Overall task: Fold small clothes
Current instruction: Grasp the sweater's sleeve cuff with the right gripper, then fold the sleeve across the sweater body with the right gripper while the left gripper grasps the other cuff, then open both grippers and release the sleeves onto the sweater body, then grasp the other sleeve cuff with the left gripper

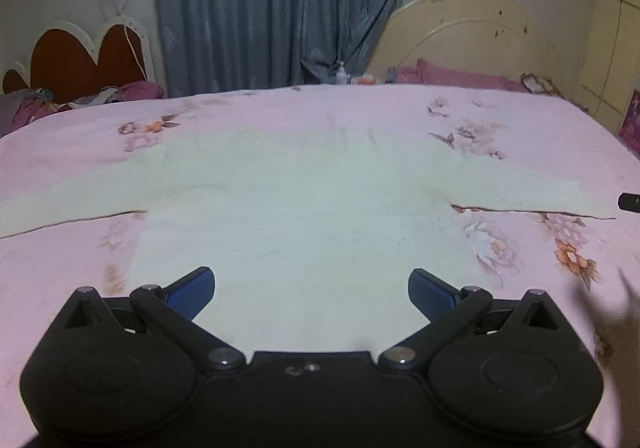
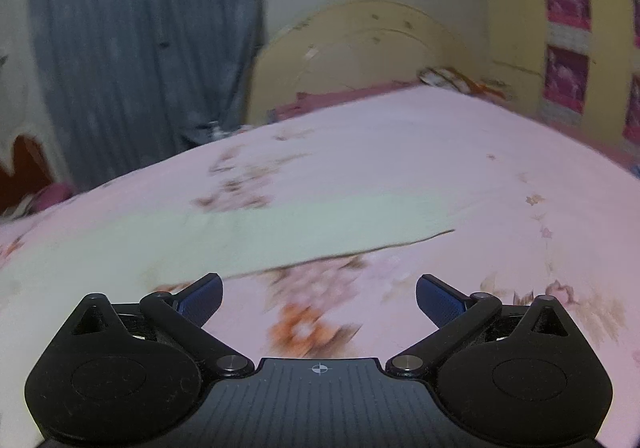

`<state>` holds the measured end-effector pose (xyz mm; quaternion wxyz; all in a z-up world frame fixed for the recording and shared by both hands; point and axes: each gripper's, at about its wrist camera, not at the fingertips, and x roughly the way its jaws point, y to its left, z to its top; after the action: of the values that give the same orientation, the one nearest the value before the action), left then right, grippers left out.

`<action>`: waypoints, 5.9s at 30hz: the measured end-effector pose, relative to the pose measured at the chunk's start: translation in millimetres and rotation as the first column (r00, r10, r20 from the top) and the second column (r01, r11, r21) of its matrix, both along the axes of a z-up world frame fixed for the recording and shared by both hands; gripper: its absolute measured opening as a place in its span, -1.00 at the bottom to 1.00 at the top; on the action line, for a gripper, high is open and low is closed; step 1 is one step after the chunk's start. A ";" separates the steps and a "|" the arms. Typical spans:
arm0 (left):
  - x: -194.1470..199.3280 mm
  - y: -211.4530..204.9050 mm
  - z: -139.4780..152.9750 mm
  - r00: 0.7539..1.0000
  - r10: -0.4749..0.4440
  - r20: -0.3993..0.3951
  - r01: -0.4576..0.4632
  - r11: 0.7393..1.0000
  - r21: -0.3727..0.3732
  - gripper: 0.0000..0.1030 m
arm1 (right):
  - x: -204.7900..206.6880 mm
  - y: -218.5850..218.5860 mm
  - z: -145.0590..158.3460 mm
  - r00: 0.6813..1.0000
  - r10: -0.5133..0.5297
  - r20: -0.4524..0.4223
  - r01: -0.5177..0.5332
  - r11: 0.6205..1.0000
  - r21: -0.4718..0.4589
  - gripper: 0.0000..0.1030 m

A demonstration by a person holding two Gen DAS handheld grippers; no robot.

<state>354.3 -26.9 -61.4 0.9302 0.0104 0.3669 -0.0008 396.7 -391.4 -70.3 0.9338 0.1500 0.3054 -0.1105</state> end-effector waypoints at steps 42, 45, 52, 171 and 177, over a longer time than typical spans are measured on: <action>93.8 89.4 -31.1 0.981 0.157 -0.115 -0.159 0.987 -0.015 0.99 | 114.3 -3.1 -22.2 0.993 0.101 0.061 -0.109 0.981 0.161 -0.96; 88.4 119.4 -30.3 0.982 0.155 -0.104 -0.158 0.987 -0.019 0.99 | 117.8 62.7 -12.1 0.977 0.200 0.070 -0.207 0.970 0.127 -0.96; 67.5 185.9 -31.1 0.982 0.165 -0.093 -0.167 0.986 -0.012 0.99 | 133.2 217.1 -17.9 0.920 0.392 0.011 -0.391 0.916 0.088 -0.96; 173.0 144.1 -92.5 1.000 0.000 0.017 0.001 0.996 -0.085 -0.22 | 132.9 199.4 -76.7 0.867 0.441 -0.233 -0.469 0.880 -0.080 -0.86; 172.5 145.1 -91.4 1.000 -0.007 0.011 0.008 0.995 -0.096 -0.21 | 130.7 207.7 -76.4 0.872 0.420 -0.252 -0.451 0.889 -0.079 -0.86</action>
<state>526.8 118.2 -152.9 0.9316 -0.0331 0.3613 -0.0220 527.4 -183.7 -146.6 0.9012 -0.0004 0.4284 0.0662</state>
